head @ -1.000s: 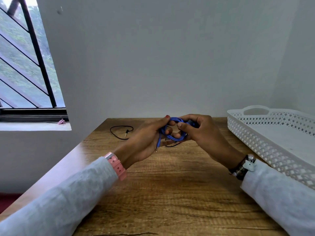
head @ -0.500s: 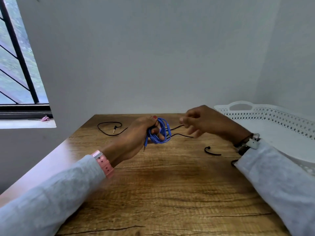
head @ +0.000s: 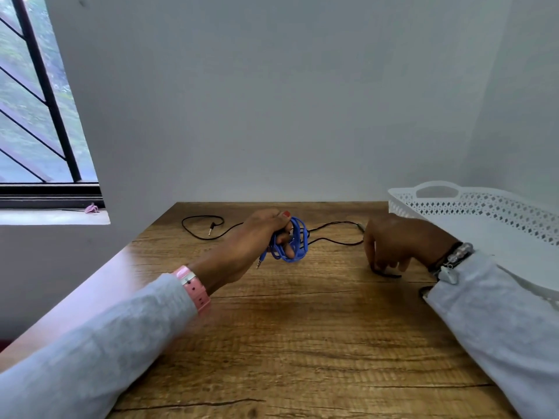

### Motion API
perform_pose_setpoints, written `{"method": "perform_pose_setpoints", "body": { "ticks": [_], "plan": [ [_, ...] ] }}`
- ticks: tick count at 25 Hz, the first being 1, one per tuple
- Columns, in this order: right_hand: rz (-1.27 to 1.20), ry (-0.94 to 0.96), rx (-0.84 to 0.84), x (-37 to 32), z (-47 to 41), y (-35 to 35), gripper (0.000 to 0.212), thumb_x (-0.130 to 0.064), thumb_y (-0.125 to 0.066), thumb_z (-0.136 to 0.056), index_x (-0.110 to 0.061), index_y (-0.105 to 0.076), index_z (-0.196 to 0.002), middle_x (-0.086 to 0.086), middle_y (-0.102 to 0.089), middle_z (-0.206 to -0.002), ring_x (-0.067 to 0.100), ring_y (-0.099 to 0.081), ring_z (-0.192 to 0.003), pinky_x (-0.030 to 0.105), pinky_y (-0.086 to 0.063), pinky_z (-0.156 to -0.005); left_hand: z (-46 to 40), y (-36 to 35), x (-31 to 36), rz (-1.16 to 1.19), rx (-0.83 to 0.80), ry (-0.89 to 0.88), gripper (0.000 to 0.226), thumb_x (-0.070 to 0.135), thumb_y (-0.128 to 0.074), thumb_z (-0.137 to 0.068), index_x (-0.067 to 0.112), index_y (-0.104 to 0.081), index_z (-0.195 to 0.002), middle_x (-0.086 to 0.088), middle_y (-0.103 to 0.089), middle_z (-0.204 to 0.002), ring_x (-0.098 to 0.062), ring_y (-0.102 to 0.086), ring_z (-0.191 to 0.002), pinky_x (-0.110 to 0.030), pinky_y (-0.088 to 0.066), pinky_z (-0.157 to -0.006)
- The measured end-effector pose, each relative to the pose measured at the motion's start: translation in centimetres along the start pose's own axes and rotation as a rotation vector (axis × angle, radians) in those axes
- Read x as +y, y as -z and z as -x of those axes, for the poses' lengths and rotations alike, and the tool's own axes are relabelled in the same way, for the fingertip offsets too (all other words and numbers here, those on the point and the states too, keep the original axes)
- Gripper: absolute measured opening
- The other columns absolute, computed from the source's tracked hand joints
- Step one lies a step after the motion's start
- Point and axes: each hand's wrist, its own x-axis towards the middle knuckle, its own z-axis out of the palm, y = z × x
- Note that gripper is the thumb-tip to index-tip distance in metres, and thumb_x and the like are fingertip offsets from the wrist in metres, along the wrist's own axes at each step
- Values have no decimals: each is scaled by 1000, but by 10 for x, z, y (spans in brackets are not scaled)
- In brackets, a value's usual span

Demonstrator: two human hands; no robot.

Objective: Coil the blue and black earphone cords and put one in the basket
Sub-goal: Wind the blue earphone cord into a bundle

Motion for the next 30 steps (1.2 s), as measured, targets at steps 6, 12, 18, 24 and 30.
{"method": "perform_pose_setpoints", "body": {
  "ticks": [6, 12, 18, 24, 30],
  "plan": [
    [-82, 198, 247, -9, 1, -2, 6, -11, -69, -78, -10, -64, -74, 8, -70, -75, 17, -63, -61, 28, -51, -57, 1, 0, 2, -26, 10, 5, 32, 22, -28, -102, 10, -46, -78, 1, -45, -60, -16, -59, -61, -29, -48, -76],
    [-845, 609, 360, -32, 19, 5, 10, -6, -74, -75, -13, -71, -81, 10, -74, -78, 16, -72, -70, 23, -57, -72, 0, 3, 0, -46, 14, 25, 33, 25, -29, -102, 10, -45, -77, -1, -47, -61, -18, -60, -59, -45, -46, -85],
    [-993, 836, 115, -39, 32, 7, 10, -7, -70, -71, -10, -69, -81, -3, -73, -74, 11, -68, -73, 20, -56, -71, 1, 4, 1, -67, 31, 50, 33, 26, -28, -102, 11, -44, -77, -1, -45, -61, -14, -56, -55, -40, -46, -79],
    [-709, 813, 156, -44, 29, 1, 30, 3, -63, -83, -25, -67, -74, -12, -69, -72, 4, -64, -74, 21, -54, -72, -2, 3, -1, -198, -14, 20, 32, 30, -32, -100, 11, -51, -83, 3, -49, -60, -17, -51, -58, -38, -43, -72],
    [-641, 867, 225, -49, 36, -1, 20, -1, -63, -84, -17, -67, -74, -13, -69, -76, 2, -67, -81, 17, -53, -78, 1, 1, 0, -213, -8, -6, 35, 29, -31, -101, 14, -54, -81, 1, -58, -61, -10, -53, -52, -29, -45, -65]
  ]
}}
